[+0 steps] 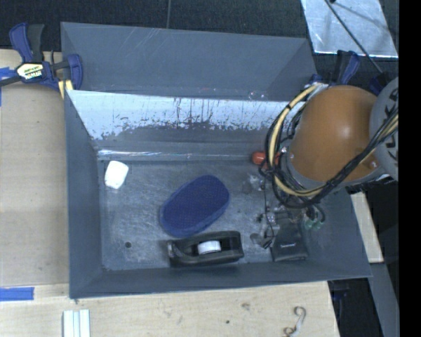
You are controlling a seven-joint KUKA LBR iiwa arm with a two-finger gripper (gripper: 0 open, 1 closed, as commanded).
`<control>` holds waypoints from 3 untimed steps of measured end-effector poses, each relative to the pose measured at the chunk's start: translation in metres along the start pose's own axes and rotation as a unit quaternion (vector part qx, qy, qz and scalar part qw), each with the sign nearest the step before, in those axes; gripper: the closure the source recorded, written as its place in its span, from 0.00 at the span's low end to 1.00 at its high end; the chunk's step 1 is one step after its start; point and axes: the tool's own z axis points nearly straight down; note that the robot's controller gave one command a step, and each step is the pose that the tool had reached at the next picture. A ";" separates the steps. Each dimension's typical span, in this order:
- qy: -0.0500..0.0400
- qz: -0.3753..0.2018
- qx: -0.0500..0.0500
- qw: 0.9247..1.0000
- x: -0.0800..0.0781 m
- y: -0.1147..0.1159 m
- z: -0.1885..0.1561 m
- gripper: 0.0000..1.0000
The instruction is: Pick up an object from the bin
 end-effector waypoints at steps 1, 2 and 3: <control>-0.005 -0.104 0.001 0.995 -0.056 0.038 0.084 0.00; -0.001 -0.134 0.000 0.991 -0.097 0.043 0.116 0.00; -0.002 -0.133 0.000 0.991 -0.098 0.042 0.112 1.00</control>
Offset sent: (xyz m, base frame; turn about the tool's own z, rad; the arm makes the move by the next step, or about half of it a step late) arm 0.0510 0.0391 -0.0880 -0.2085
